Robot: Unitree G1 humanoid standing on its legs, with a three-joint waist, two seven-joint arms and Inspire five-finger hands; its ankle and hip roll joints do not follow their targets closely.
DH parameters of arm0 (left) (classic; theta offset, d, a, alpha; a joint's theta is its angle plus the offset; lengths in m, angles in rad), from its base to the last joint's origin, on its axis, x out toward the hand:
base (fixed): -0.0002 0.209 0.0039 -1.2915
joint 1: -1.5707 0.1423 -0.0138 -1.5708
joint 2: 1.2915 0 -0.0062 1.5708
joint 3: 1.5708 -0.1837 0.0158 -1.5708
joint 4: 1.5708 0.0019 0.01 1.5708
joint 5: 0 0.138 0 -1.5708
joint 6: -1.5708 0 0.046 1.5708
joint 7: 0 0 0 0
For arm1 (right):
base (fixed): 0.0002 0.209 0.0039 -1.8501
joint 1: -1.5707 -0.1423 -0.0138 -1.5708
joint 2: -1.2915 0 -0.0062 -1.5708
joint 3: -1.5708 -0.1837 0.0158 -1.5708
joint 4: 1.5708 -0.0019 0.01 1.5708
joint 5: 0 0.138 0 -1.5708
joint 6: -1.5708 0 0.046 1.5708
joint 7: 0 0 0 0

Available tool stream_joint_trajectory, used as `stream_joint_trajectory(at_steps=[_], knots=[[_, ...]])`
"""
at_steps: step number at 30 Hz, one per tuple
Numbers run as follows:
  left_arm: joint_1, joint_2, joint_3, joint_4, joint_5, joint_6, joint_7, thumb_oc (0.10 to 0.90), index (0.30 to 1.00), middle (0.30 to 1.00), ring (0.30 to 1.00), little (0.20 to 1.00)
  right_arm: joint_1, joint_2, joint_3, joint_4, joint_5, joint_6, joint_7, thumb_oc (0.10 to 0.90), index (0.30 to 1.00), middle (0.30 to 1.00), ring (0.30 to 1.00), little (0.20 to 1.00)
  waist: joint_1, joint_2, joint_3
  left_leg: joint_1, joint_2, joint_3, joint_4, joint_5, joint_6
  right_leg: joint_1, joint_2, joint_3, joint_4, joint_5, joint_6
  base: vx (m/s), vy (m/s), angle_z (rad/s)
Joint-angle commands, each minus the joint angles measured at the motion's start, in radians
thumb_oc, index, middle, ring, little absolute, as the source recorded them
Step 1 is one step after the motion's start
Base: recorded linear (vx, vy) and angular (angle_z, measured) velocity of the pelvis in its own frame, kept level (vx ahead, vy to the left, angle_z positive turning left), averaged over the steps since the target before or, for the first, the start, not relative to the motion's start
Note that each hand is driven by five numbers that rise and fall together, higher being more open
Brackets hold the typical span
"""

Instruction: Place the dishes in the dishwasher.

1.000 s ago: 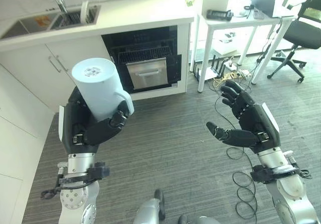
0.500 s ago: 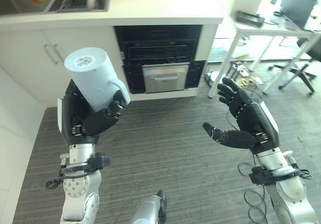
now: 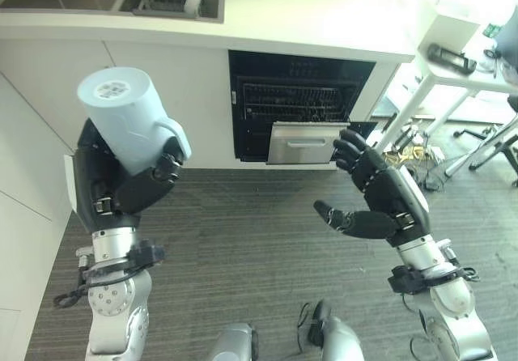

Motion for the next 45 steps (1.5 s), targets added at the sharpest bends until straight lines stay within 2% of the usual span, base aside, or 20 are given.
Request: stream_joint_trajectory(at_steps=[1, 5, 10, 14, 15, 17, 19, 21, 23, 25, 30, 31, 34, 35, 36, 39, 40, 41, 43, 45], knots=[[-0.048, 0.073, 0.007, -0.175, 0.081, -0.131, 0.026, 0.4, 0.3, 0.3, 0.3, 0.3, -0.04, 0.001, -0.075, -0.094, 0.103, -0.096, -0.024, 0.8, 0.9, 0.9, 0.9, 0.9, -0.026, 0.003, -0.079, 0.1, 0.019, 0.056, -0.151, -0.032, -0.042, 0.044, 0.014, 0.016, -0.024, 0.008, 0.052, 0.24, -0.265, 0.34], [-0.039, 0.081, 0.001, -0.179, 0.067, -0.131, 0.035, 0.4, 0.3, 0.3, 0.3, 0.3, -0.033, -0.015, -0.071, -0.115, 0.092, -0.082, -0.054, 0.8, 0.9, 0.9, 0.9, 0.9, -0.032, -0.012, -0.097, 0.167, 0.038, 0.053, -0.151, -0.072, -0.052, 0.091, 0.013, -0.01, -0.024, 0.026, 0.059, 0.43, -0.562, 0.36], [-0.02, 0.079, -0.02, -0.199, 0.074, -0.121, 0.036, 0.4, 0.3, 0.3, 0.3, 0.3, -0.02, -0.044, -0.089, -0.117, 0.117, -0.064, -0.06, 0.8, 0.9, 0.9, 0.9, 0.9, -0.068, 0.015, -0.137, 0.256, 0.088, 0.075, -0.151, -0.09, -0.089, 0.126, 0.075, -0.034, -0.024, -0.032, 0.026, 0.26, -0.336, 0.05], [-0.015, 0.071, -0.034, -0.202, 0.081, -0.133, 0.037, 0.4, 0.3, 0.3, 0.3, 0.3, -0.006, -0.057, -0.096, -0.11, 0.134, -0.074, -0.043, 0.8, 0.9, 0.9, 0.9, 0.9, -0.074, 0.023, -0.144, 0.277, 0.098, 0.084, -0.151, 0.05, -0.121, 0.157, 0.119, -0.022, -0.024, -0.075, -0.021, 0.2, -0.315, -0.18], [-0.011, 0.064, -0.043, -0.208, 0.093, -0.139, 0.045, 0.4, 0.3, 0.3, 0.3, 0.3, -0.004, -0.064, -0.098, -0.112, 0.14, -0.078, -0.037, 0.8, 0.9, 0.9, 0.9, 0.9, -0.069, 0.01, -0.14, 0.275, 0.078, 0.094, -0.151, 0.142, -0.132, 0.176, 0.125, -0.002, -0.024, -0.097, -0.045, 0.14, -0.259, -0.27], [-0.015, 0.059, -0.055, -0.21, 0.094, -0.143, 0.045, 0.4, 0.3, 0.3, 0.3, 0.3, -0.004, -0.07, -0.096, -0.108, 0.129, -0.086, -0.043, 0.8, 0.9, 0.9, 0.9, 0.9, -0.063, -0.002, -0.124, 0.218, 0.079, 0.124, -0.07, 0.187, -0.142, 0.21, 0.124, 0.005, -0.024, -0.117, -0.063, 0.09, -0.223, -0.29], [-0.03, 0.052, -0.066, -0.198, 0.095, -0.15, 0.036, 0.4, 0.3, 0.3, 0.3, 0.3, -0.022, -0.079, -0.088, -0.103, 0.12, -0.084, -0.068, 0.8, 0.9, 0.9, 0.9, 0.9, -0.058, -0.006, -0.108, 0.174, 0.067, 0.145, -0.071, 0.152, -0.124, 0.232, 0.123, 0.005, -0.024, -0.129, -0.065, 0.07, -0.06, -0.11], [-0.023, 0.048, -0.065, -0.193, 0.098, -0.159, 0.029, 0.4, 0.3, 0.3, 0.3, 0.3, -0.04, -0.079, -0.073, -0.091, 0.118, -0.077, -0.065, 0.8, 0.9, 0.9, 0.9, 0.9, -0.054, 0.012, -0.094, 0.175, 0.051, 0.159, -0.151, 0.107, -0.108, 0.259, 0.142, 0.005, -0.024, -0.149, -0.057, 0.11, 0.046, 0.05], [-0.008, 0.045, -0.059, -0.19, 0.094, -0.169, 0.027, 0.4, 0.3, 0.3, 0.3, 0.3, -0.042, -0.067, -0.06, -0.089, 0.098, -0.066, -0.041, 0.8, 0.9, 0.9, 0.9, 0.9, -0.057, 0.044, -0.094, 0.101, 0.065, 0.149, -0.151, 0.053, -0.107, 0.263, 0.18, 0.01, -0.024, -0.159, -0.053, 0.09, 0.104, 0.09], [0.004, 0.041, -0.055, -0.189, 0.07, -0.168, 0.013, 0.4, 0.3, 0.3, 0.3, 0.3, -0.031, -0.062, -0.055, -0.094, 0.079, -0.055, -0.036, 0.8, 0.9, 0.9, 0.9, 0.9, -0.053, 0.068, -0.098, 0.038, 0.09, 0.127, -0.151, 0.072, -0.134, 0.276, 0.21, 0.007, -0.024, -0.179, -0.053, 0.14, 0.086, 0.02], [0.007, 0.034, -0.071, -0.188, 0.07, -0.16, 0.019, 0.4, 0.3, 0.3, 0.3, 0.3, -0.011, -0.082, -0.065, -0.113, 0.089, -0.04, -0.028, 0.8, 0.9, 0.9, 0.9, 0.9, -0.029, 0.078, -0.102, -0.072, 0.109, 0.033, -0.151, 0.141, -0.171, 0.317, 0.248, 0.026, -0.024, -0.23, -0.071, 0.22, 0.133, -0.08], [0.011, 0.033, -0.067, -0.186, 0.059, -0.169, 0.017, 0.4, 0.3, 0.3, 0.3, 0.3, -0.001, -0.093, -0.076, -0.119, 0.094, -0.042, -0.007, 0.8, 0.9, 0.9, 0.9, 0.9, -0.021, 0.083, -0.095, -0.128, 0.124, 0.008, -0.151, 0.179, -0.185, 0.342, 0.264, 0.036, -0.024, -0.253, -0.081, 0.25, 0.212, -0.33], [-0.006, 0.034, -0.071, -0.181, 0.067, -0.168, 0.017, 0.4, 0.3, 0.3, 0.3, 0.3, -0.004, -0.1, -0.074, -0.122, 0.094, -0.046, -0.01, 0.8, 0.9, 0.9, 0.9, 0.9, -0.016, 0.08, -0.094, -0.131, 0.13, 0.025, -0.151, 0.17, -0.172, 0.364, 0.251, 0.029, -0.024, -0.266, -0.074, 0.27, 0.243, -0.27], [-0.021, 0.043, -0.075, -0.176, 0.076, -0.161, 0.024, 0.4, 0.3, 0.3, 0.3, 0.3, -0.005, -0.095, -0.073, -0.12, 0.096, -0.053, -0.014, 0.8, 0.9, 0.9, 0.9, 0.9, -0.01, 0.069, -0.092, -0.115, 0.114, 0.022, -0.151, 0.147, -0.155, 0.391, 0.231, 0.026, -0.024, -0.272, -0.059, 0.43, 0.378, -0.03], [-0.054, 0.061, -0.07, -0.171, 0.083, -0.148, 0.007, 0.4, 0.3, 0.3, 0.3, 0.3, -0.008, -0.069, -0.063, -0.13, 0.107, -0.062, -0.026, 0.8, 0.9, 0.9, 0.9, 0.9, 0.011, 0.047, -0.102, -0.099, 0.077, -0.007, -0.151, 0.124, -0.123, 0.42, 0.196, 0.008, -0.024, -0.252, -0.025, 0.37, 0.316, 0.02], [-0.066, 0.07, -0.064, -0.166, 0.079, -0.151, -0.017, 0.4, 0.3, 0.3, 0.3, 0.3, -0.019, -0.044, -0.047, -0.129, 0.082, -0.074, -0.039, 0.8, 0.9, 0.9, 0.9, 0.9, 0.031, 0.032, -0.11, -0.093, 0.049, -0.028, -0.151, 0.12, -0.102, 0.453, 0.171, -0.014, -0.024, -0.229, -0.003, 0.25, 0.19, 0.04], [-0.074, 0.073, -0.064, -0.163, 0.076, -0.151, -0.027, 0.4, 0.3, 0.3, 0.3, 0.3, -0.028, -0.037, -0.039, -0.124, 0.073, -0.077, -0.051, 0.8, 0.9, 0.9, 0.9, 0.9, 0.037, 0.026, -0.11, -0.087, 0.038, -0.035, -0.151, 0.118, -0.092, 0.463, 0.16, -0.031, -0.024, -0.19, 0.009, 0.23, 0.179, 0.18], [-0.086, 0.076, -0.06, -0.156, 0.074, -0.149, -0.041, 0.4, 0.3, 0.3, 0.3, 0.3, -0.041, -0.024, -0.033, -0.116, 0.069, -0.076, -0.061, 0.8, 0.9, 0.9, 0.9, 0.9, 0.04, 0.024, -0.109, -0.073, 0.016, -0.053, -0.151, 0.109, -0.074, 0.488, 0.155, -0.046, -0.024, -0.106, 0.021, 0.3, 0.235, 0.21], [-0.092, 0.079, -0.054, -0.158, 0.079, -0.137, -0.049, 0.4, 0.3, 0.3, 0.3, 0.3, -0.053, -0.01, -0.025, -0.112, 0.06, -0.071, -0.063, 0.8, 0.9, 0.9, 0.9, 0.9, 0.037, 0.04, -0.106, -0.047, -0.002, -0.089, -0.151, 0.096, -0.055, 0.486, 0.165, -0.052, 0.039, -0.013, 0.025, 0.24, 0.242, 0.29], [-0.1, 0.078, -0.059, -0.153, 0.105, -0.124, -0.043, 0.4, 0.3, 0.3, 0.3, 0.3, -0.066, 0.004, -0.003, -0.102, 0.039, -0.073, -0.064, 0.8, 0.9, 0.9, 0.9, 0.9, 0.027, 0.052, -0.097, -0.019, -0.016, -0.102, -0.151, 0.081, -0.04, 0.4, 0.163, -0.02, 0.212, -0.009, 0.015, 0.15, 0.173, 0.2]])
